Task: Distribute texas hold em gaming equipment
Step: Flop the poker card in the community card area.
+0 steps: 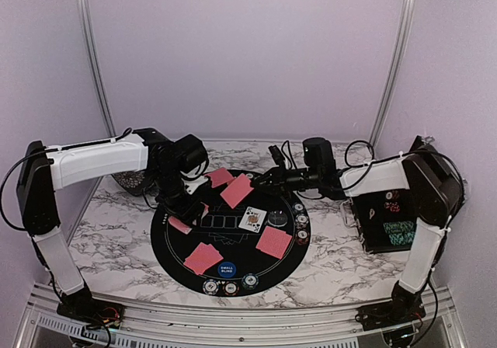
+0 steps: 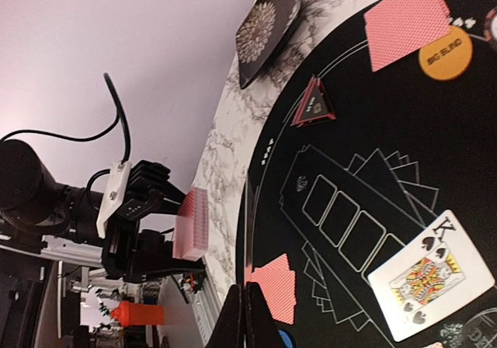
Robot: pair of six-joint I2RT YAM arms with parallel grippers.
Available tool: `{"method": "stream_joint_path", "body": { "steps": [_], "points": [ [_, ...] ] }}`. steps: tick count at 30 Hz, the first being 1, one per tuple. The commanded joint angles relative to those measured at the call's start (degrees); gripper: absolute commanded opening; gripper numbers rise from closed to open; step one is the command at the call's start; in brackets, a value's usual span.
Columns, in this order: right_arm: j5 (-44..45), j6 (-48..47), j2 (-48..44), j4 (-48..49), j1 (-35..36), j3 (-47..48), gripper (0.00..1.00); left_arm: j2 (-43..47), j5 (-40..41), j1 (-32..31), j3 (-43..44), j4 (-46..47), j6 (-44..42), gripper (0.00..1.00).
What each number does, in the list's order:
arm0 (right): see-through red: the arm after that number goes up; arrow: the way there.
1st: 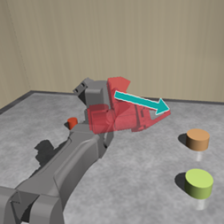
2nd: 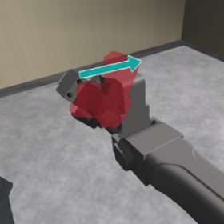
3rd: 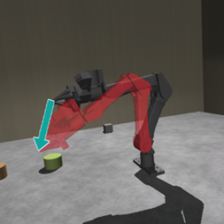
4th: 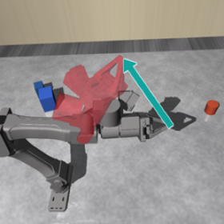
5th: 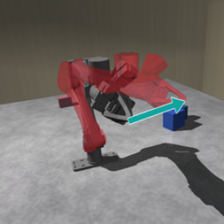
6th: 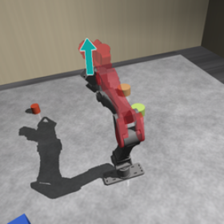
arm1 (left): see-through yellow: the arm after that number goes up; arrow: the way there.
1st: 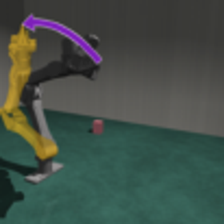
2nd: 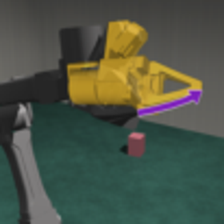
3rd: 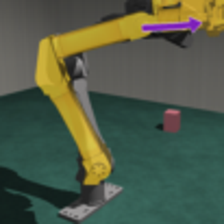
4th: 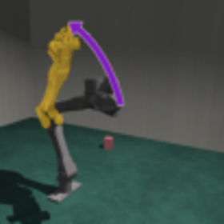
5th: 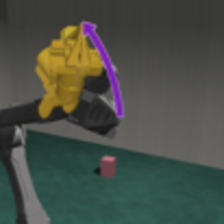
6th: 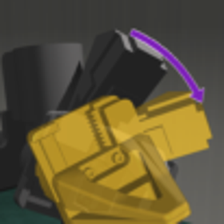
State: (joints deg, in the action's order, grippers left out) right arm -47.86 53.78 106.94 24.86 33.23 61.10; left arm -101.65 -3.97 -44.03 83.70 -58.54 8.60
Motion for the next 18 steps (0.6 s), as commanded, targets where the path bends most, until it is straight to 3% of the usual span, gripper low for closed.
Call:
{"method": "stream_joint_path", "body": {
  "steps": [1,6,10,18],
  "points": [
    [11.6,-21.3,-4.3,-16.1,-0.4,4.7,0.0,3.1,0.4,0.7,-1.0,-0.2,0.4,0.57],
    [27.2,-37.0,-8.5,-20.5,1.1,4.7,0.0,3.5,0.4,1.2,-1.4,-0.1,0.3,0.57],
    [41.7,-49.4,-9.6,-21.1,6.9,4.8,0.0,3.4,0.2,1.3,-1.6,0.1,0.2,0.57],
    [55.5,-64.2,-5.0,-18.5,14.4,5.8,0.0,3.7,0.1,1.6,-1.9,0.2,0.0,0.57]
  ]
}}
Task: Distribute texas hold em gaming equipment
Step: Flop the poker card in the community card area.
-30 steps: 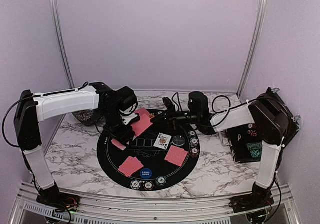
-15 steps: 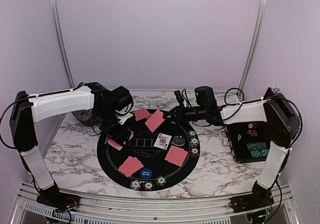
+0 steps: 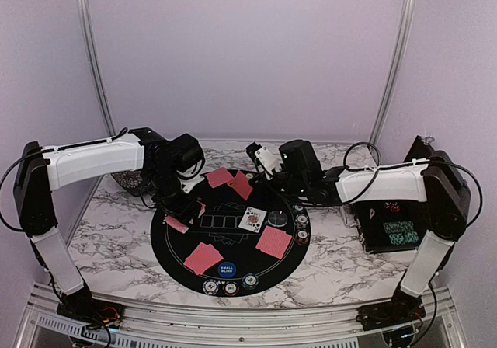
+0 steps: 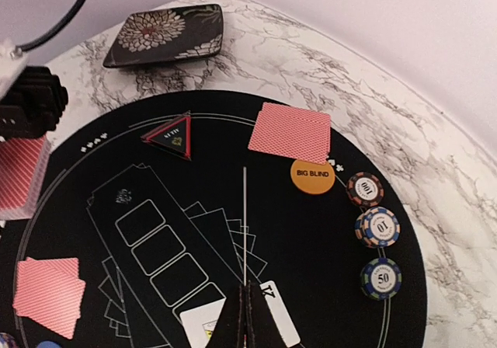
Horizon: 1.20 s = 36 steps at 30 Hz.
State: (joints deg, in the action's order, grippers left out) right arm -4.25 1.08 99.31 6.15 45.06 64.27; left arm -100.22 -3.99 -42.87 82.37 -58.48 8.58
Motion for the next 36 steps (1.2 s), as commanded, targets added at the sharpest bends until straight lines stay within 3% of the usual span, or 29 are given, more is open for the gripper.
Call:
{"method": "stream_joint_path", "body": {
  "steps": [1,8,20,25,30,36],
  "points": [
    [13.6,-13.0,3.1,1.3,3.4,2.3,0.0,2.4,0.1,0.4,-0.6,0.1,0.0,0.57],
    [15.9,-15.5,5.8,4.8,5.8,2.7,0.0,2.6,0.1,0.5,-0.8,0.2,0.0,0.57],
    [5.2,-2.1,5.7,9.0,5.9,-0.1,0.0,2.6,0.0,0.5,-1.3,0.4,0.0,0.57],
    [6.7,1.4,6.4,10.0,5.9,-0.6,0.0,2.5,-0.1,0.5,-1.2,0.5,-0.1,0.57],
    [10.5,-5.7,5.6,11.5,5.9,-1.8,0.0,2.6,-0.3,0.5,-1.3,0.5,-0.1,0.57],
    [8.1,-13.2,5.5,13.1,5.9,-2.9,0.0,2.4,-0.2,0.6,-1.4,0.5,-0.1,0.57]
  ]
}}
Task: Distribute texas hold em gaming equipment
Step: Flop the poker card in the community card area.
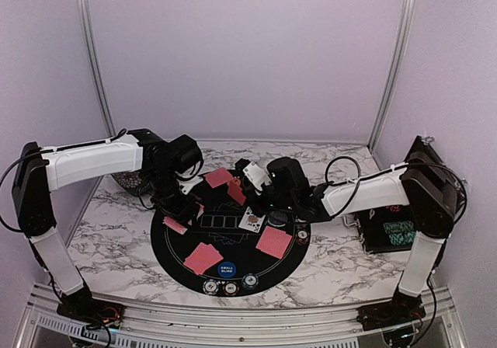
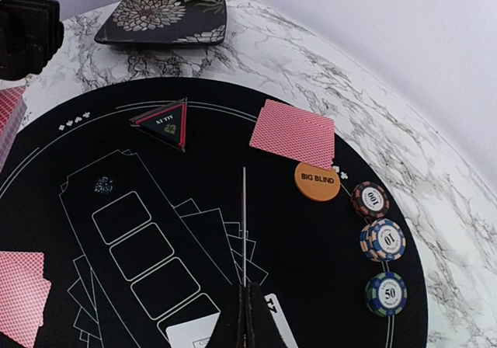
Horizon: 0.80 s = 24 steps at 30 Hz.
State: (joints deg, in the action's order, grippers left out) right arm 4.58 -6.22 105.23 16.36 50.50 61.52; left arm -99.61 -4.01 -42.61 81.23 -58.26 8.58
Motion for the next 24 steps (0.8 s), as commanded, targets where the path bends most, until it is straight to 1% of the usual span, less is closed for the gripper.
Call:
{"method": "stream_joint_path", "body": {
  "steps": [1,6,13,17,24],
  "points": [
    [-0.7,-6.8,0.1,2.9,0.5,0.0,0.0,1.8,-0.2,0.3,-0.2,0.4,-0.1,0.57],
    [2.1,-11.8,1.5,4.0,1.4,0.2,0.0,1.8,-0.3,0.3,-0.1,0.3,-0.1,0.57],
    [3.6,-16.6,4.0,3.4,2.5,1.0,0.0,1.8,-0.3,0.3,-0.1,0.3,-0.1,0.57],
    [5.3,-18.9,4.6,3.1,3.0,0.9,0.0,1.9,-0.3,0.3,-0.2,0.3,-0.1,0.57],
    [5.7,-21.0,4.6,2.6,4.0,0.1,0.0,1.8,-0.3,0.3,-0.3,0.3,-0.2,0.57]
  ]
}}
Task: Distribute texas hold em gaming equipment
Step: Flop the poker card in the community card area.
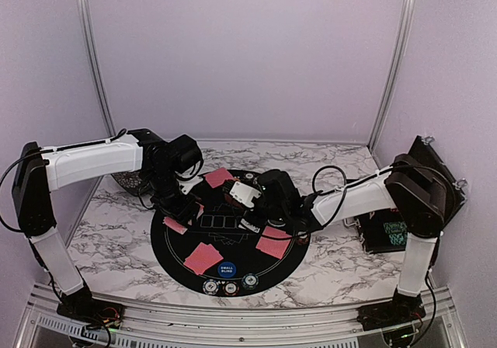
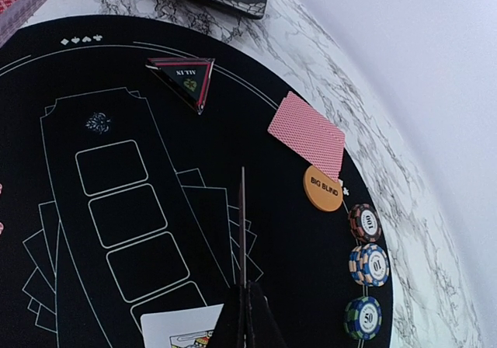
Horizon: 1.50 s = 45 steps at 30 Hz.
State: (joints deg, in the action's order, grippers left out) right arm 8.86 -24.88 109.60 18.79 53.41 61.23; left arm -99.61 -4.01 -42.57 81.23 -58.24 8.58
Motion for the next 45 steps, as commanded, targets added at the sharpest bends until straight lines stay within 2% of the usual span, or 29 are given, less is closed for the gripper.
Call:
{"method": "stream_joint_path", "body": {
  "steps": [1,15,30,39,45],
  "points": [
    [1.4,-2.6,0.3,0.0,1.1,0.3,0.0,1.8,-0.3,0.3,-0.3,0.3,-0.2,0.57],
    [2.7,-4.2,1.2,-2.6,2.1,-0.6,0.0,1.7,-0.6,0.3,0.0,0.2,-0.2,0.57],
    [0.8,-1.6,0.1,-6.6,3.2,-0.6,0.0,1.9,-0.5,0.3,-0.3,0.3,-0.2,0.57],
    [-0.3,0.7,-0.3,-8.2,4.1,-1.6,0.03,2.0,-0.4,0.3,-0.5,0.3,-0.2,0.57],
    [-0.8,2.0,-1.1,-9.2,4.4,-2.5,0.12,1.8,-0.5,0.3,-0.2,0.3,-0.2,0.57]
  ]
}}
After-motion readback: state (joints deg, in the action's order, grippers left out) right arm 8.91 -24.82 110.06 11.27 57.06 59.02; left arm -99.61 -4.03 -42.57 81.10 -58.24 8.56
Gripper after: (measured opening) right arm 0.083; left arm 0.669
